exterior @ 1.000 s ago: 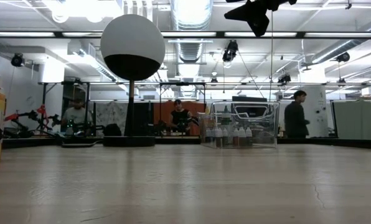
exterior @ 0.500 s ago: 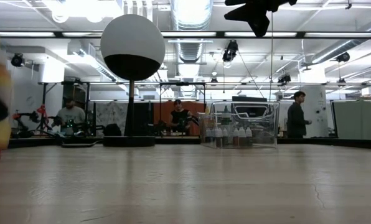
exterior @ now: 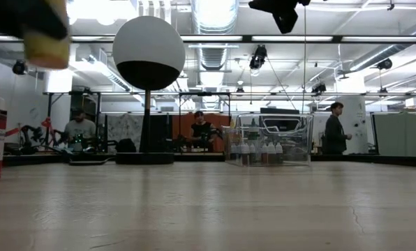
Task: Pick & Place food coloring
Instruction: Put the large yellow food coloring bottle into the transparent bin
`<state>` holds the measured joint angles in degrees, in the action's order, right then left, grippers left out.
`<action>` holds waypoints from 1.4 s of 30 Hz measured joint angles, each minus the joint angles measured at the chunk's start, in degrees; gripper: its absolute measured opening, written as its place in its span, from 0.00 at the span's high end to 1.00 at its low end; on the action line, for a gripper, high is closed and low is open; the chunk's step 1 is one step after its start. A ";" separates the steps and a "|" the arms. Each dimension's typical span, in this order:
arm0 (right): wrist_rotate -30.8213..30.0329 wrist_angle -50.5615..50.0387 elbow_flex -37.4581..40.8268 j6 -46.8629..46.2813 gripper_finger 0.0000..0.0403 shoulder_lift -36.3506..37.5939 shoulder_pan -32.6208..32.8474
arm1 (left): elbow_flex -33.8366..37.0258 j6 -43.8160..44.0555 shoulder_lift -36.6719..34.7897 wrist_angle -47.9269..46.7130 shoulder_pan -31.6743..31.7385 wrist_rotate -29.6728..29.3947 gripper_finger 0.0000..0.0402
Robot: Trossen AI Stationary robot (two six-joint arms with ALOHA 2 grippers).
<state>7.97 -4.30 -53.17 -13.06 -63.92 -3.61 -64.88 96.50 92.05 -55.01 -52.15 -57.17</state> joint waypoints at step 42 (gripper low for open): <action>-3.24 -6.04 -8.70 -2.07 0.41 -1.00 6.73 | -1.13 -63.74 -14.18 39.01 32.52 28.07 0.81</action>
<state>4.74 -10.34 -61.87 -15.13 -64.92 3.11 -66.02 32.76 77.87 -16.00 -19.63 -29.10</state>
